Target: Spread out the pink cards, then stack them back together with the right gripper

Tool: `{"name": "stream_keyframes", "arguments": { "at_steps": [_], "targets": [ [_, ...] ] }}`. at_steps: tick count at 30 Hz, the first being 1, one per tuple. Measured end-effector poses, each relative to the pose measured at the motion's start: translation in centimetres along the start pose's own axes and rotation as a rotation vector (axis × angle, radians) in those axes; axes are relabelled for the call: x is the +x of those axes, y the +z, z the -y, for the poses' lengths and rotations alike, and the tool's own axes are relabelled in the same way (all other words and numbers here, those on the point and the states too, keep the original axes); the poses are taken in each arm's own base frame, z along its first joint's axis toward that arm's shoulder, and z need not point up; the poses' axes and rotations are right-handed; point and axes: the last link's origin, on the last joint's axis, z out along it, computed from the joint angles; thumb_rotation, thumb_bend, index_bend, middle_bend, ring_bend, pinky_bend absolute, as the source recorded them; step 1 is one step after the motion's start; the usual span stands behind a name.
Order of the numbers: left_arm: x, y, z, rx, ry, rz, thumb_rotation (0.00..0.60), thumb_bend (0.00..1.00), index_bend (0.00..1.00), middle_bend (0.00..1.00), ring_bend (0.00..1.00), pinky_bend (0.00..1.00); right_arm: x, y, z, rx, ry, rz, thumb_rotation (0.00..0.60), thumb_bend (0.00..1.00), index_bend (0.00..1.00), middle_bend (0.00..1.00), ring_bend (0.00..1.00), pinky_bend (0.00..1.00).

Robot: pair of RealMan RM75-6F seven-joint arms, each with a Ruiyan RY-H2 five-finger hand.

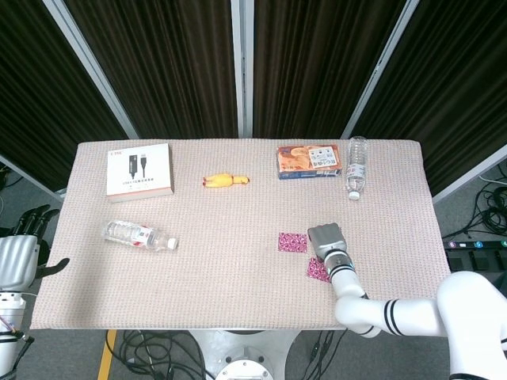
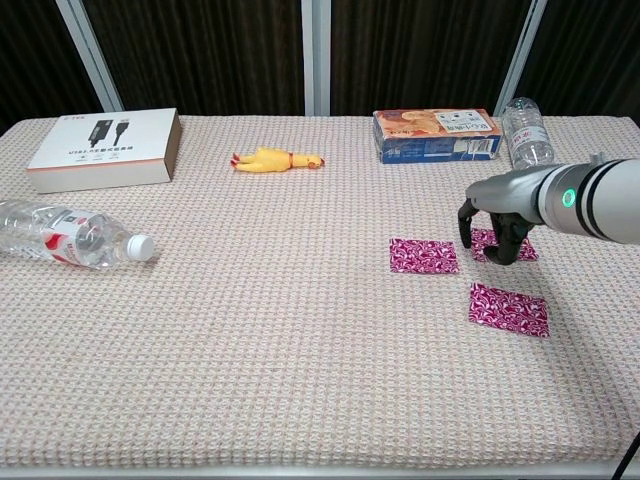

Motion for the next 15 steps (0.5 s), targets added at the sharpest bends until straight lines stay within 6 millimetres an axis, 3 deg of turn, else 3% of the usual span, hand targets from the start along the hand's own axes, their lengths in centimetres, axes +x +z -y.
{"name": "stream_keyframes", "arguments": {
  "at_steps": [2, 5, 7, 15],
  "targets": [
    [-0.1, 0.0, 0.0, -0.001, 0.001, 0.003, 0.6, 0.06, 0.22, 0.23, 0.16, 0.38, 0.6, -0.3, -0.5, -0.011, -0.004, -0.029, 0.6, 0.31, 0.38, 1.0, 1.0, 0.97],
    [-0.2, 0.0, -0.1, -0.002, 0.004, 0.005, 0.6, 0.06, 0.22, 0.23, 0.16, 0.38, 1.2, -0.6, -1.5, -0.034, -0.021, -0.084, 0.6, 0.07, 0.39, 1.0, 1.0, 0.97],
    [-0.2, 0.0, -0.1, -0.003, 0.006, 0.007, 0.6, 0.06, 0.22, 0.23, 0.16, 0.38, 1.3, -0.7, -2.1, -0.046, -0.04, -0.122, 0.6, 0.01, 0.39, 1.0, 1.0, 0.97],
    [-0.3, 0.1, -0.1, 0.007, 0.009, 0.007, 0.6, 0.06, 0.22, 0.23, 0.16, 0.38, 0.6, 0.6, -4.9, -0.063, -0.127, -0.249, 0.59, 0.0, 0.33, 1.0, 1.0, 0.97]
  ]
}}
